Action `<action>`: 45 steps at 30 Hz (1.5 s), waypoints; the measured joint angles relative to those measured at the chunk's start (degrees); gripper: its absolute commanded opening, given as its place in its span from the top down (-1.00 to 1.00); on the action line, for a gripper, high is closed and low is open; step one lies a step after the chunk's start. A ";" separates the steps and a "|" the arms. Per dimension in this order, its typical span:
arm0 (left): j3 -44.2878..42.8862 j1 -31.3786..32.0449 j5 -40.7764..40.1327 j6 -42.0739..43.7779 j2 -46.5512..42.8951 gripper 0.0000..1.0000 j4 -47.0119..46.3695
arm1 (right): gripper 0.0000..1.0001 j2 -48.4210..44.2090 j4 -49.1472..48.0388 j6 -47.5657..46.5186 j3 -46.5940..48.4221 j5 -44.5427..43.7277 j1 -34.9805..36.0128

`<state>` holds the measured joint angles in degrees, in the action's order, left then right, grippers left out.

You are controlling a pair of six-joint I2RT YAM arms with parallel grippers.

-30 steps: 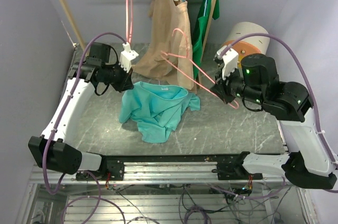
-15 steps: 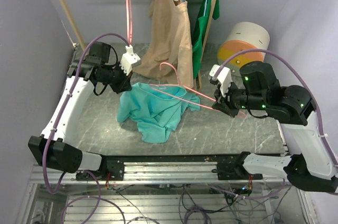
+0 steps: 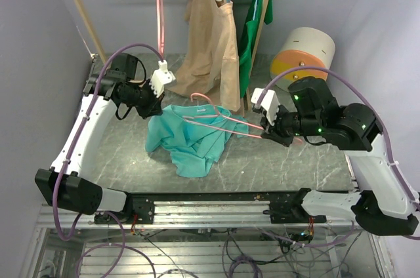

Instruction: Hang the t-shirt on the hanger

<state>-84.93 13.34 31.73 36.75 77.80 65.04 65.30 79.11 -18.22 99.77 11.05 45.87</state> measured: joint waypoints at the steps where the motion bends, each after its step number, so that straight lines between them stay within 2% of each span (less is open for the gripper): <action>1: -0.07 0.00 0.04 0.44 0.00 0.82 0.35 | 1.00 0.15 0.04 -0.66 -0.44 0.00 0.00; 14: -0.96 0.48 0.22 8.31 -2.99 0.80 4.33 | 1.00 5.62 -0.68 -10.54 -2.29 0.07 0.00; 24: -1.09 1.92 0.17 9.33 -4.13 0.80 4.35 | 1.00 9.64 -5.38 -17.97 -1.20 0.90 -0.04; 33: -1.09 2.67 -0.02 9.01 -4.74 0.79 3.93 | 1.00 10.97 -11.23 -21.51 -1.55 6.10 -0.04; 45: -0.70 3.02 0.07 6.36 -5.03 0.79 2.05 | 1.00 8.81 -21.73 -22.47 -15.02 10.47 -2.60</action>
<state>-85.62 16.36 31.79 43.11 72.77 67.09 74.11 57.39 -40.69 84.75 21.52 43.27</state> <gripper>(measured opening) 0.104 0.020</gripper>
